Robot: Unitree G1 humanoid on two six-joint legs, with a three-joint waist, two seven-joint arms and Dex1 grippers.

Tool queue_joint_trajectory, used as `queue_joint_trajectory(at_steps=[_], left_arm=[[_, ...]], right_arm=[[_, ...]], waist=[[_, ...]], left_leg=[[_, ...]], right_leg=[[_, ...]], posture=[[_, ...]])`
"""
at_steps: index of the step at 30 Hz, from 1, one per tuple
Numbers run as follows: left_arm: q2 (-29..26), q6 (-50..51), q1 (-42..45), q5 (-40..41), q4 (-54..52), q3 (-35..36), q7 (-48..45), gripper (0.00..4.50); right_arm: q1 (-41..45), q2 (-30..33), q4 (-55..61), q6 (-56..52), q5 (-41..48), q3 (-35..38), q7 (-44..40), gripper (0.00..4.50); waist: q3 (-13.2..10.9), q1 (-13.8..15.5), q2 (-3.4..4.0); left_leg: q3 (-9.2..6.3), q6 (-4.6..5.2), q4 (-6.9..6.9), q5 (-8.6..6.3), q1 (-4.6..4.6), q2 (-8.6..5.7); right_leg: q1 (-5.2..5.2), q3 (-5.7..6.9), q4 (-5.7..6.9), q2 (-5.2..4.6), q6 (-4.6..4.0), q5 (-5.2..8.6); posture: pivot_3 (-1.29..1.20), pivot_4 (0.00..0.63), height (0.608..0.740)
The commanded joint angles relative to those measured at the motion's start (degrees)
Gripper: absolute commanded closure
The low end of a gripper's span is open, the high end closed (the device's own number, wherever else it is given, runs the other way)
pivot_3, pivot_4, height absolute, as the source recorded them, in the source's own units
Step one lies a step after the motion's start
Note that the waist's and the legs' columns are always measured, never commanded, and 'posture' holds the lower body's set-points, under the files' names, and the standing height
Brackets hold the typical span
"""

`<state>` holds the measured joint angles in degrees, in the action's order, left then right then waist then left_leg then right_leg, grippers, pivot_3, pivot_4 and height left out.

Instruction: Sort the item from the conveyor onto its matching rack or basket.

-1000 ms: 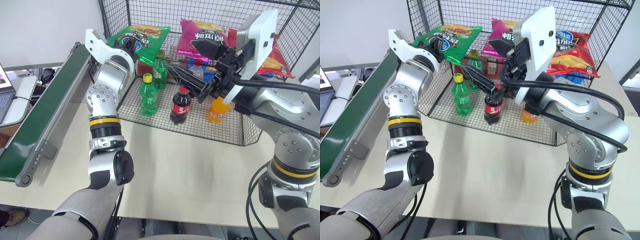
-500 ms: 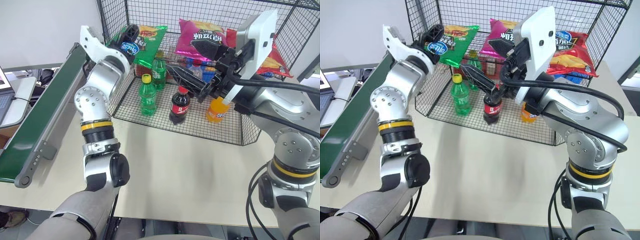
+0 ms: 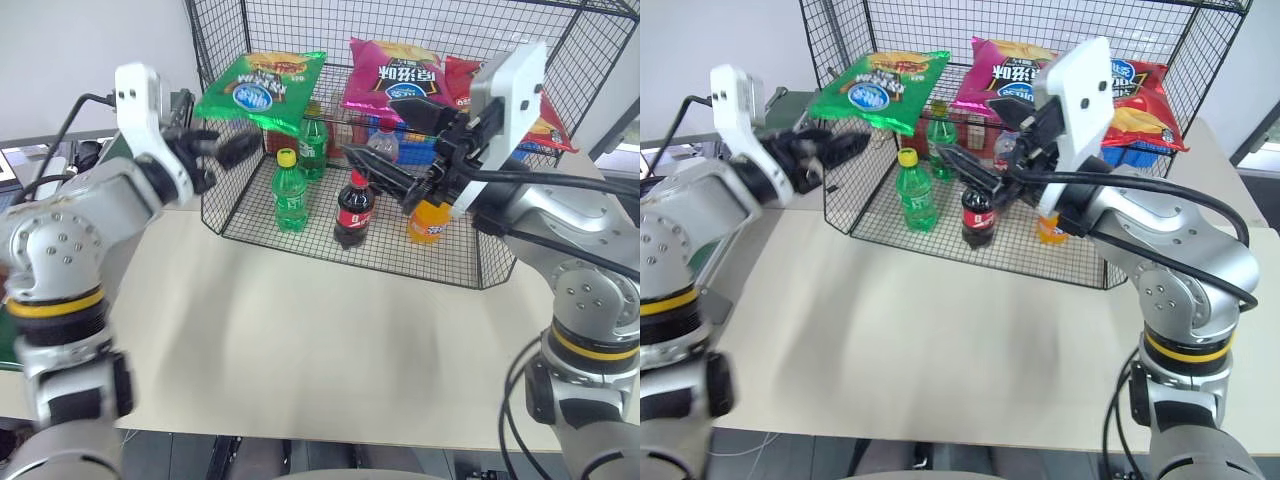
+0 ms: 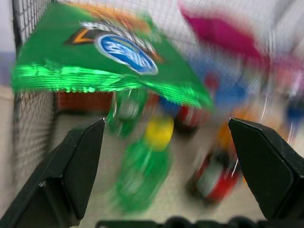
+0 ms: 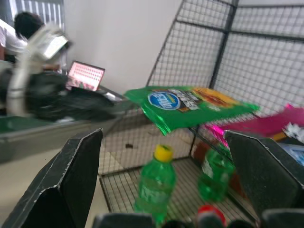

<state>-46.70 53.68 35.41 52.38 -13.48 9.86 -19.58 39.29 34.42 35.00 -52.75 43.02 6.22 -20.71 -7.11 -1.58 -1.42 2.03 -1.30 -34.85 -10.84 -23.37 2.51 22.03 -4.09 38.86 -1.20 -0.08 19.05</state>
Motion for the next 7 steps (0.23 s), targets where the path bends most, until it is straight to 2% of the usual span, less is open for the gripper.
queue_joint_trajectory(at_steps=[1, 4, 7], left_arm=[[-2.6, -10.9, -0.8, -7.4, -0.9, 1.5, -8.3, 0.09], [-1.5, -13.6, -0.6, -10.2, 1.1, 3.1, -8.7, 0.09], [-0.5, -12.3, -0.6, -8.7, 0.8, 4.2, -10.0, 0.09]], right_arm=[[-1.6, 1.8, 3.7, 1.4, 0.2, 2.8, -0.7, 0.0], [-2.5, 1.3, 4.7, 1.6, 0.0, 2.7, 0.5, 0.0], [-2.1, 0.2, 5.3, 1.4, 0.2, 2.3, 1.8, 0.0]], waist=[[-0.2, 0.4, -0.11], [-0.2, 0.5, -0.13], [-0.2, 0.4, -0.13]], left_leg=[[0.0, 0.05, -0.02, -0.02, -0.06, 0.06], [0.02, 0.19, -0.08, -0.09, -0.13, 0.08], [0.02, 0.27, -0.08, -0.14, -0.18, 0.11]], right_leg=[[0.01, 0.0, -0.04, 0.04, 0.0, 0.0], [0.03, -0.06, -0.11, 0.07, 0.0, 0.0], [0.04, -0.08, -0.12, 0.07, 0.0, 0.0]], posture=[[0.0, 0.15, 0.74], [0.0, 0.15, 0.74], [0.0, 0.15, 0.74]])
